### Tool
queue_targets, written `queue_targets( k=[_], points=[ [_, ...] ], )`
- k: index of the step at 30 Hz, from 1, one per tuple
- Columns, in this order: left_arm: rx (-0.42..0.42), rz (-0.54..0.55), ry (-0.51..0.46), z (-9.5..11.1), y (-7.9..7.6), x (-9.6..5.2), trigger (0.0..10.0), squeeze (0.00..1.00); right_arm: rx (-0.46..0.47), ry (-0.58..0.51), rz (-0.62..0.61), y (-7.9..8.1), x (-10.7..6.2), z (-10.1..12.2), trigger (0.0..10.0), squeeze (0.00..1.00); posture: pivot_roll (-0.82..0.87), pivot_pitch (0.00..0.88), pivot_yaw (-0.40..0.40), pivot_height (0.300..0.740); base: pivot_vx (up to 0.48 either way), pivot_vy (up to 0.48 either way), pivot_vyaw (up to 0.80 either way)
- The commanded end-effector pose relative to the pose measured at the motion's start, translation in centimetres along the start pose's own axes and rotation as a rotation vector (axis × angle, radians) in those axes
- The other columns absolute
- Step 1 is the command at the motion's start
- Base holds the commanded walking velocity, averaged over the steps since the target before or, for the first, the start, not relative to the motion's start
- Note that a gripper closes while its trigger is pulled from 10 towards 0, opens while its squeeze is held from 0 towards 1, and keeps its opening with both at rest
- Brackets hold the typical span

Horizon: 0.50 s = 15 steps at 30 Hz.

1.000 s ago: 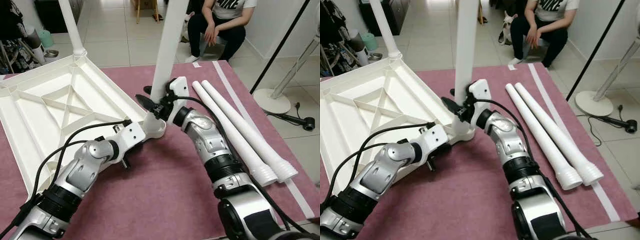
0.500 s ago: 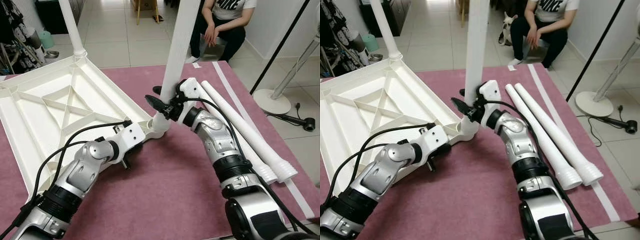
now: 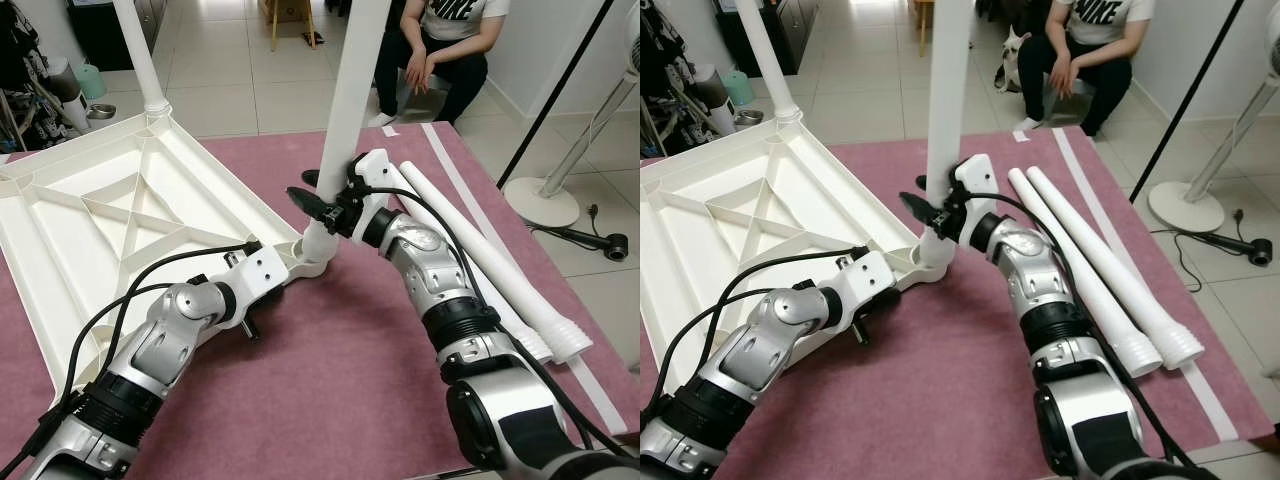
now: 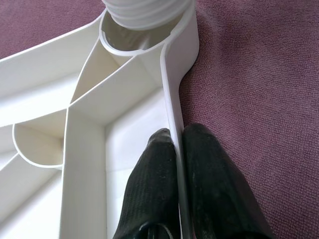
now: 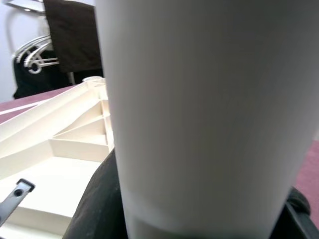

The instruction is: Building children table

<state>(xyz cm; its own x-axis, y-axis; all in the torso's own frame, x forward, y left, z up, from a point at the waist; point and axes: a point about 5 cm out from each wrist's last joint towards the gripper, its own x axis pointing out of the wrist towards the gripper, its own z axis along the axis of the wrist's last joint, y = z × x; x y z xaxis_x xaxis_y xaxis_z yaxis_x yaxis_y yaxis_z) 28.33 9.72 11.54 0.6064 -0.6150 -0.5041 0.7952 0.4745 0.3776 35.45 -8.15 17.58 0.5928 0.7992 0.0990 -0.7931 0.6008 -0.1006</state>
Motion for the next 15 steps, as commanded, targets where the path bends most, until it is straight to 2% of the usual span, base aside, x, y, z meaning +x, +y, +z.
queue_targets(
  k=[1, 7, 11, 15],
  points=[
    [0.032, 0.059, 0.005, -0.2, 0.0, 0.0, 0.0, 0.0, 0.041, 0.074, 0.032, 0.7, -0.1, -1.7, 10.0, 0.0, 0.13, 0.0, 0.042, 0.74, 0.0, 0.0, 0.0],
    [0.031, 0.06, 0.006, -0.2, 0.0, 0.0, 0.0, 0.0, 0.057, 0.103, 0.111, 1.0, -0.7, -2.5, 10.0, 0.0, 0.12, 0.0, 0.05, 0.74, 0.0, 0.0, 0.0],
    [0.035, 0.051, 0.002, -0.1, 0.0, 0.0, 0.0, 0.0, 0.045, 0.133, 0.083, 0.1, -0.9, -2.9, 10.0, 0.0, 0.12, 0.0, 0.058, 0.74, 0.0, 0.0, 0.0],
    [0.036, 0.047, 0.003, -0.1, 0.0, 0.0, 0.0, 0.0, 0.04, 0.118, 0.041, -0.3, -0.5, -2.6, 10.0, 0.0, 0.13, 0.0, 0.06, 0.74, 0.0, 0.0, 0.0]
  ],
)
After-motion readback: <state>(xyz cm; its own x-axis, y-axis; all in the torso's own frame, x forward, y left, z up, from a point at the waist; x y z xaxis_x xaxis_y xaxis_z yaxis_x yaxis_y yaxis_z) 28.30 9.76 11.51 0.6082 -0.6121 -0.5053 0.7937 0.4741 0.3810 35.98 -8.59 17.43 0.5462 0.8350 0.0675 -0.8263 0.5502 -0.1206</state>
